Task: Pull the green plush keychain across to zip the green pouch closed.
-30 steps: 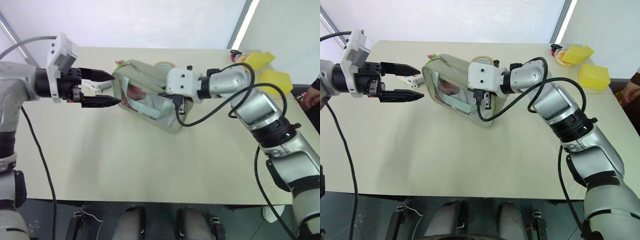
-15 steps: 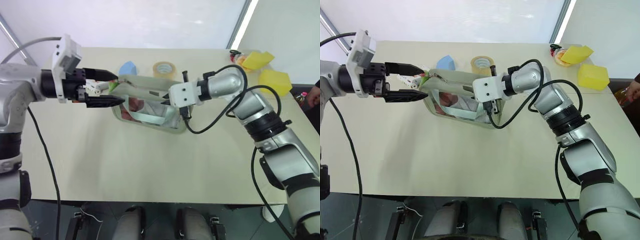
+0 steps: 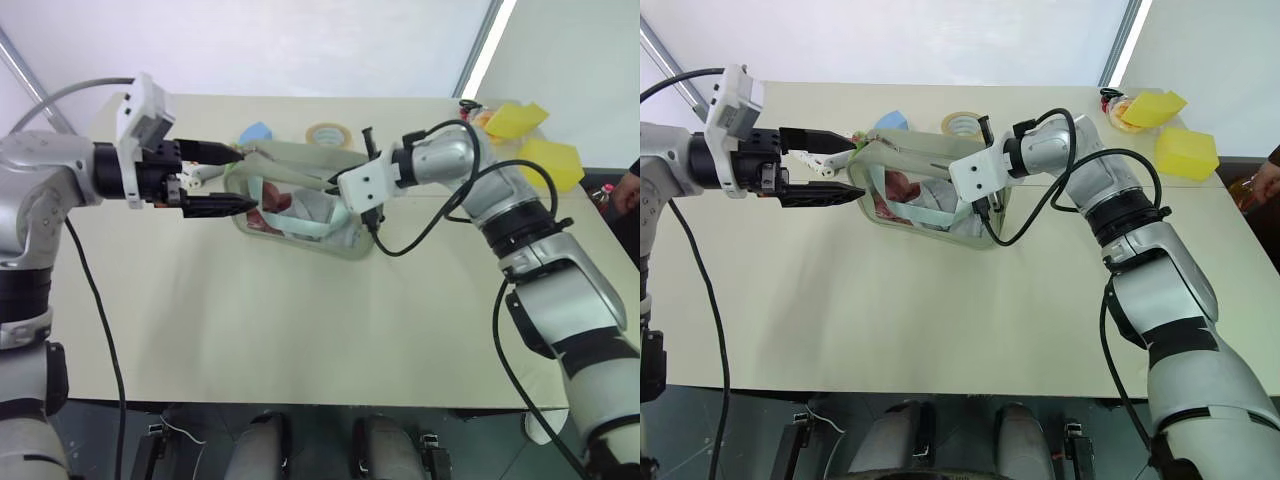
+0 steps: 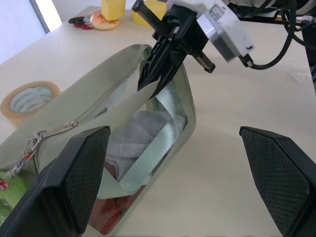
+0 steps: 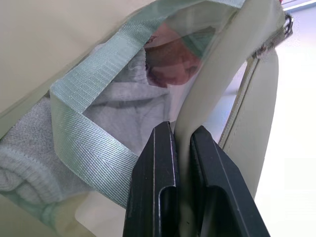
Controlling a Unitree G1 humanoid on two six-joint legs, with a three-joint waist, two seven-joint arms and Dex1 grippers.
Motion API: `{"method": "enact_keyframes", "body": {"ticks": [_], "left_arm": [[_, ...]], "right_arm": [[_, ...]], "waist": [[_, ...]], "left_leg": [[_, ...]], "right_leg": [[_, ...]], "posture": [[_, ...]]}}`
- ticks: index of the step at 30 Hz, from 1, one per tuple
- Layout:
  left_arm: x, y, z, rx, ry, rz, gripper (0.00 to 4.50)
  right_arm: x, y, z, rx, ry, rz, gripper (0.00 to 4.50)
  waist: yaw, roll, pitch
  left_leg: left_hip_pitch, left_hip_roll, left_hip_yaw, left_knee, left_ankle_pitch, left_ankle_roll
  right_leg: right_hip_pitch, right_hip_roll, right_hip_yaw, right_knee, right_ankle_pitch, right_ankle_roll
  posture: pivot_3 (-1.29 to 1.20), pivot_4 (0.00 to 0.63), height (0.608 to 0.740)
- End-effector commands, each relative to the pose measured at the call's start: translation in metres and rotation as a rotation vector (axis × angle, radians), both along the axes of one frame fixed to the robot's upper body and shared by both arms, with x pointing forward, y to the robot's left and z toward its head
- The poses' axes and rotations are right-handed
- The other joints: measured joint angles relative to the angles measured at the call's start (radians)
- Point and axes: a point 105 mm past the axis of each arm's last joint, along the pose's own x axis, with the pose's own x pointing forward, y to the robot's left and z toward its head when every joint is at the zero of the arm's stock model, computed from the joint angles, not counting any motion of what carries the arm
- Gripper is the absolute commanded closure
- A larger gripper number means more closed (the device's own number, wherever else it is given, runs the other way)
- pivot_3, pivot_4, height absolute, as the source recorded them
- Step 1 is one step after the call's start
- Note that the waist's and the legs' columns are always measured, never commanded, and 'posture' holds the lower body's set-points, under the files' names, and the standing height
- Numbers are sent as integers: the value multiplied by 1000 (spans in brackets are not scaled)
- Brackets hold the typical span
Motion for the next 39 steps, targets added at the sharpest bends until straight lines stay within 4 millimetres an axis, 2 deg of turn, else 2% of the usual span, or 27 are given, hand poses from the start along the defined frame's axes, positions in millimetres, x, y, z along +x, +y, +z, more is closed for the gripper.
{"method": "enact_keyframes", "body": {"ticks": [1,3,4,6,9,12,14,16,18,23,30,33,35,36,39], "left_arm": [[-5,-1,12,5,-47,-11,0],[-5,0,12,6,-46,-9,0],[-5,0,12,5,-47,-8,0],[-5,0,12,6,-49,-6,0],[-5,1,12,6,-50,-4,0],[-5,2,12,6,-51,-1,0],[-5,3,12,4,-51,5,0],[-5,4,11,3,-47,9,0],[-5,5,9,3,-44,11,0],[-2,4,9,0,-43,3,0],[2,0,10,0,-51,-18,0],[3,1,10,1,-53,-19,0],[3,1,10,1,-54,-18,0],[2,2,10,1,-54,-17,0],[1,4,11,5,-56,-11,0]], "right_arm": [[-8,4,9,52,5,53,4380],[-14,7,10,75,49,78,4380],[-17,8,11,86,77,82,3838],[-24,8,14,120,133,80,3359],[-27,4,27,175,106,47,1928],[-32,-5,41,237,120,-13,1928],[-32,-23,49,257,95,-96,1928],[-36,-42,49,269,99,-168,1928],[-43,-50,47,295,138,-205,1928],[-63,-55,25,348,275,-279,1928],[-55,-55,5,359,317,-341,1928],[-53,-56,5,358,321,-344,2777],[-50,-58,8,353,299,-347,3715],[-48,-61,11,343,276,-353,4324],[-36,-73,24,290,150,-361,4423]], "waist": [[0,0,0],[0,0,0],[0,0,0],[1,0,0],[1,0,0],[4,0,0],[10,0,0],[14,0,0],[14,0,0],[5,0,0],[9,0,0],[9,0,0],[9,0,0],[9,0,0],[9,0,0]], "left_leg": [[0,0,0,0,0,0],[0,0,0,0,0,0],[0,0,0,0,0,0],[0,0,0,0,0,0],[0,1,0,0,0,0],[0,0,0,0,0,0],[0,0,0,0,0,0],[0,0,0,0,0,0],[0,0,-1,0,0,0],[1,0,0,-1,0,0],[0,0,0,0,0,1],[0,0,0,0,0,1],[0,0,0,0,0,1],[0,0,0,0,0,1],[0,0,0,0,0,1]], "right_leg": [[0,0,0,0,0,0],[0,0,0,0,0,0],[0,0,0,0,0,0],[0,0,0,0,0,0],[0,0,0,0,0,0],[0,0,0,0,0,0],[0,0,0,0,0,0],[1,0,0,0,0,0],[2,0,0,-1,0,0],[1,0,0,0,0,0],[1,0,0,0,0,0],[1,0,0,0,0,0],[1,0,0,0,0,0],[1,0,0,0,0,0],[1,0,0,-1,0,0]], "posture": [[0,150,740],[0,150,740],[0,150,740],[0,150,740],[0,150,740],[0,150,740],[0,150,740],[0,150,740],[0,150,740],[0,150,740],[0,150,740],[0,150,740],[0,150,740],[0,150,740],[0,150,740]]}}
